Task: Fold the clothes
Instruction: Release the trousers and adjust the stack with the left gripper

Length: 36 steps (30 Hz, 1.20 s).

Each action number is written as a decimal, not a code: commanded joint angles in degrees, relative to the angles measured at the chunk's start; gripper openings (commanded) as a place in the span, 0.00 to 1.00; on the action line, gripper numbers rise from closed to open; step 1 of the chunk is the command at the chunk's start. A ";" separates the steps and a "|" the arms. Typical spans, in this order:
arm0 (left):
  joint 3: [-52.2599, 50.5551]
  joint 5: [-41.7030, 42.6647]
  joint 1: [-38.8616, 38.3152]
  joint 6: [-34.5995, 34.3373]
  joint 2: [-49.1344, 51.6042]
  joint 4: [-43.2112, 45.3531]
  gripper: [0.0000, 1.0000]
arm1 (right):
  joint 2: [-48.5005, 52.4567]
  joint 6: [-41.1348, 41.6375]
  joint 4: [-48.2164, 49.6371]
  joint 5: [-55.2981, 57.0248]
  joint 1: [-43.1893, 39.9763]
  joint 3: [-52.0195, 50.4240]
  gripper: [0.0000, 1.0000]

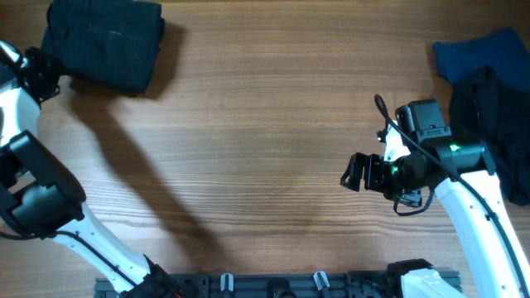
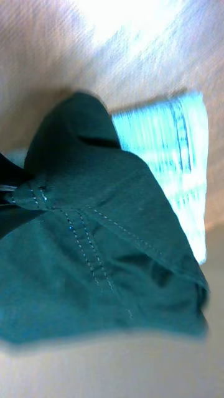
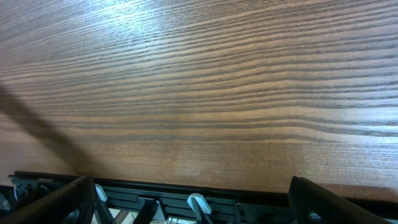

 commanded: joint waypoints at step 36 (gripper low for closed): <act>1.46 -0.37 -0.24 3.89 -3.91 -4.96 0.70 | 0.15 -2.58 -0.50 -0.04 -0.24 0.07 1.00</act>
